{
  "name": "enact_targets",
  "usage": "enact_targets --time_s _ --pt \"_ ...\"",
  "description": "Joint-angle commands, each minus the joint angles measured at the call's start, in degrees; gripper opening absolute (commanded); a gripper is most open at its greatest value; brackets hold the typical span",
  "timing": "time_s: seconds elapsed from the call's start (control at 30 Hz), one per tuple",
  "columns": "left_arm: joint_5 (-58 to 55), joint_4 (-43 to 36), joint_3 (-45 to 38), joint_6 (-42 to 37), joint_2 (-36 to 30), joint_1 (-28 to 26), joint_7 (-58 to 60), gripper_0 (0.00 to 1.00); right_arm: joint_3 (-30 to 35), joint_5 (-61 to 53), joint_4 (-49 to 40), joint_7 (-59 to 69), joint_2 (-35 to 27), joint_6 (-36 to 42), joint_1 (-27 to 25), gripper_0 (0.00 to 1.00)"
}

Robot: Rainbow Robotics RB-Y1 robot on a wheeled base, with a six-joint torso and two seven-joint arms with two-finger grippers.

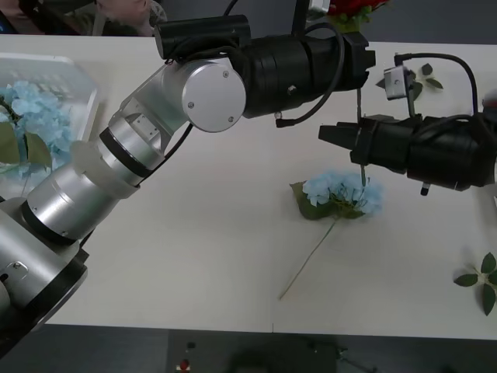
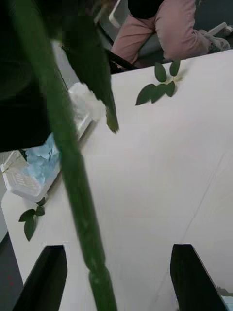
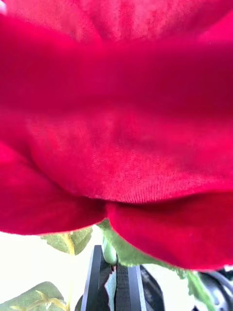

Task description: Put the red flowers into the right box and the blue flowers into the left box

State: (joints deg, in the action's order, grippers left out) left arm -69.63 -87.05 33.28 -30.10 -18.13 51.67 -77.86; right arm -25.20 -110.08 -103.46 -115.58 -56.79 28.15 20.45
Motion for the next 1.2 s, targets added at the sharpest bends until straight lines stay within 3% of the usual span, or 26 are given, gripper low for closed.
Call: enact_targets --time_s 0.03,0.07,0.1,0.13,0.2,0.23,0.27,0.67,0.77,0.9,1.0,1.07,1.2 --pt "0.64 -1.9 -0.93 1.1 -0.07 1.76 -1.94 0.0 -1.35 -0.05 1.24 -3.07 -0.43 -0.29 2.31 0.37" --pt "0.64 -1.9 -0.93 1.1 -0.07 1.76 -1.94 0.0 -1.35 -0.05 1.24 -2.99 -0.43 -0.29 2.31 0.31" --pt "0.9 -1.99 -0.93 1.18 -0.07 1.76 -1.94 0.0 -1.35 -0.05 1.5 -2.81 -0.34 -0.29 2.4 0.15" --pt "1.16 -1.9 -0.93 1.36 -0.07 1.76 -1.94 0.33 -1.35 -0.05 1.68 -2.81 -0.25 -0.29 2.49 0.04" --pt "1.69 -1.99 -0.93 1.54 -0.24 1.76 -1.85 0.77 -1.35 -0.05 1.68 -2.72 -0.16 -0.29 2.57 0.0" --pt "1.34 -1.9 -0.93 1.45 -0.33 1.76 -1.68 0.96 -1.35 -0.05 1.68 -2.72 -0.08 -0.29 2.75 0.0" --pt "1.08 -1.9 -0.93 1.45 -0.33 1.76 -1.68 1.0 -1.35 -0.05 1.68 -2.72 -0.08 -0.29 2.75 0.0" --pt "-1.91 -2.6 -3.39 1.45 -0.68 1.85 -1.24 1.0 -1.35 -0.05 2.56 -2.37 -0.16 -0.2 3.1 0.0" --pt "-6.22 -3.39 -4.1 1.1 -3.49 2.91 -1.06 1.0 -1.35 -0.67 3.61 -2.02 -0.87 0.06 3.19 0.0" --pt "-17.38 -5.06 -5.77 -8.22 -13.43 6.69 -0.8 1.0 -1.35 -4.09 7.3 0.79 -3.5 3.49 5.03 0.0" --pt "-27.05 -7.17 -10.16 -23.78 -23.97 7.65 -1.68 1.0 -1.26 -6.12 13.72 5.19 -7.81 7.09 7.41 0.0" --pt "-32.5 -7.96 -11.22 -32.21 -30.74 5.72 -5.19 1.0 -1.08 -5.15 20.49 6.86 -10.89 12.1 9.69 0.0" --pt "-38.12 -9.28 -11.22 -36.52 -38.39 -1.84 -18.64 1.0 -1.0 -0.75 30.95 6.59 -16.07 20.8 13.12 0.0"
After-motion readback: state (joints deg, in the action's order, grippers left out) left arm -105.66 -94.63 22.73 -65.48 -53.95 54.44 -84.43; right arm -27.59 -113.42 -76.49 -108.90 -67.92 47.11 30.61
